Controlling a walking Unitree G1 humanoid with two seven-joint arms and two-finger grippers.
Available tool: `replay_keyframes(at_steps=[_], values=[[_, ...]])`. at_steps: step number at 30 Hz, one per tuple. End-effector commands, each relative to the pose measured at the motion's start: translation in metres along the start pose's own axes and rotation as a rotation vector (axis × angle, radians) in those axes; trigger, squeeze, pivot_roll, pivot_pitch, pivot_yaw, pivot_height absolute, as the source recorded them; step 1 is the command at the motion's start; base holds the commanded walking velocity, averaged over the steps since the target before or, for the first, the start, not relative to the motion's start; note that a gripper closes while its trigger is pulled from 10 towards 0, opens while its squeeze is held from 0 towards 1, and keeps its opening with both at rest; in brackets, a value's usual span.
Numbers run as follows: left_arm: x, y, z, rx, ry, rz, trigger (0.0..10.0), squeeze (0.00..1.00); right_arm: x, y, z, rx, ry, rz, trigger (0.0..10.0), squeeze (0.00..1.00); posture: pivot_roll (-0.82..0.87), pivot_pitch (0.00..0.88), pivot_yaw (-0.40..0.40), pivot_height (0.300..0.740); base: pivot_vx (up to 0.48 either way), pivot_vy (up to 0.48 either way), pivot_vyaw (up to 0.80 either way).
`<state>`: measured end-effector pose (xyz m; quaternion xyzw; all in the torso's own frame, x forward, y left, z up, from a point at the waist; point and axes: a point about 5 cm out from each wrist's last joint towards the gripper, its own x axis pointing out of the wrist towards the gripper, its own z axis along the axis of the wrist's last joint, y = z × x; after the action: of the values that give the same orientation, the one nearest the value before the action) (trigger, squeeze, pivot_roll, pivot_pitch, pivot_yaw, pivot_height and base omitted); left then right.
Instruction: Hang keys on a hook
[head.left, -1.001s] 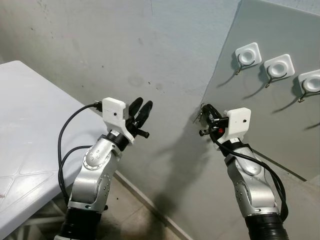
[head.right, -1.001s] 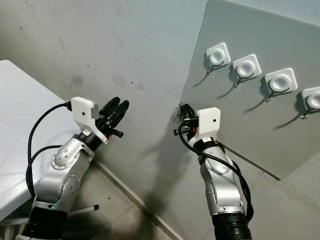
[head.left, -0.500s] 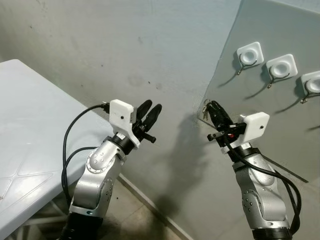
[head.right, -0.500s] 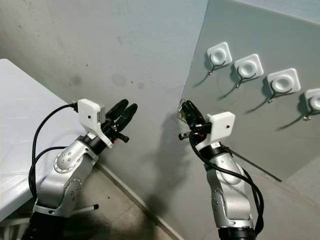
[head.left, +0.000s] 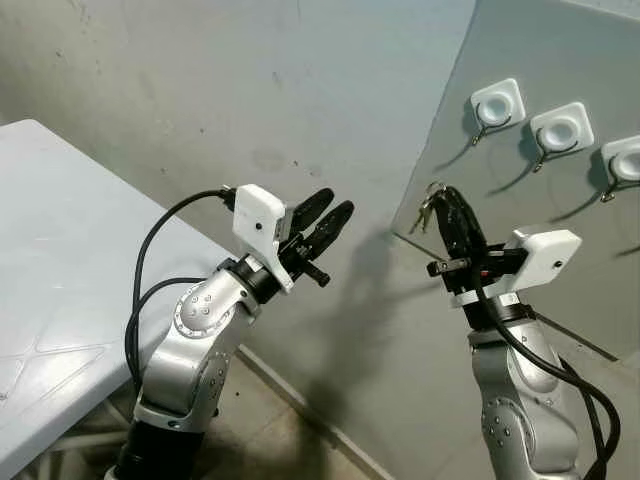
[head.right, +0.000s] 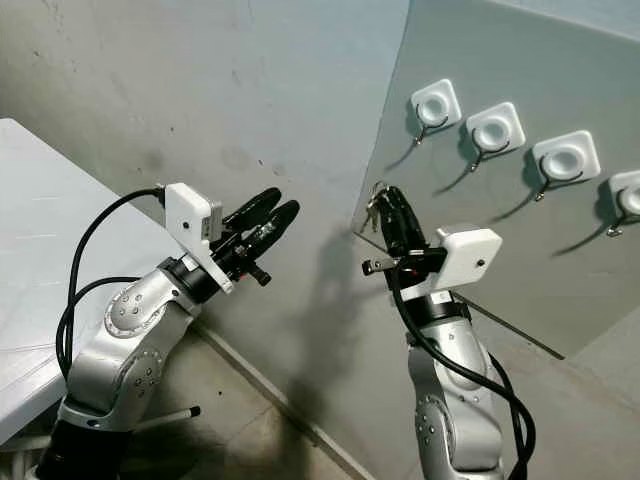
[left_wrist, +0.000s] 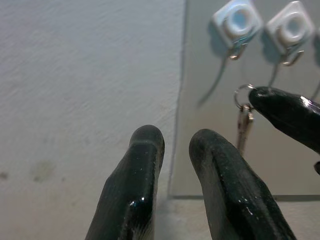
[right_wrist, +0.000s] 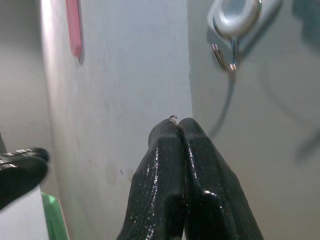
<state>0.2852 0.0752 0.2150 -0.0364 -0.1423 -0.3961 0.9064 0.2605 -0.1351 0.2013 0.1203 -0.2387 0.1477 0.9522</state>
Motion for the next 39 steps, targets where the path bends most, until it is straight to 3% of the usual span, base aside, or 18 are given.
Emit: replay_keyframes(at_steps=[1, 11, 25, 39], values=[[0.004, -0.005, 0.008, 0.012, -0.014, -0.045, 10.0, 0.0, 0.002, 0.003, 0.009, 0.001, -0.027, -0.007, 10.0, 0.0, -0.06, 0.014, -0.068, 0.74, 0.0, 0.0, 0.0], [0.006, -0.006, 0.016, 0.017, -0.006, -0.085, 10.0, 0.0, 0.004, 0.012, 0.021, 0.04, -0.055, -0.033, 10.0, 0.0, -0.07, 0.039, -0.049, 0.74, 0.0, 0.0, 0.0], [0.011, -0.009, 0.024, 0.015, -0.019, -0.112, 10.0, 0.0, 0.021, 0.015, 0.035, 0.147, -0.094, -0.076, 10.0, 0.0, -0.07, 0.048, -0.044, 0.74, 0.0, 0.0, 0.0], [0.01, -0.01, 0.026, 0.011, -0.019, -0.109, 10.0, 0.0, 0.03, 0.017, 0.04, 0.166, -0.102, -0.077, 10.0, 0.0, -0.06, 0.053, -0.046, 0.74, 0.0, 0.0, 0.0]])
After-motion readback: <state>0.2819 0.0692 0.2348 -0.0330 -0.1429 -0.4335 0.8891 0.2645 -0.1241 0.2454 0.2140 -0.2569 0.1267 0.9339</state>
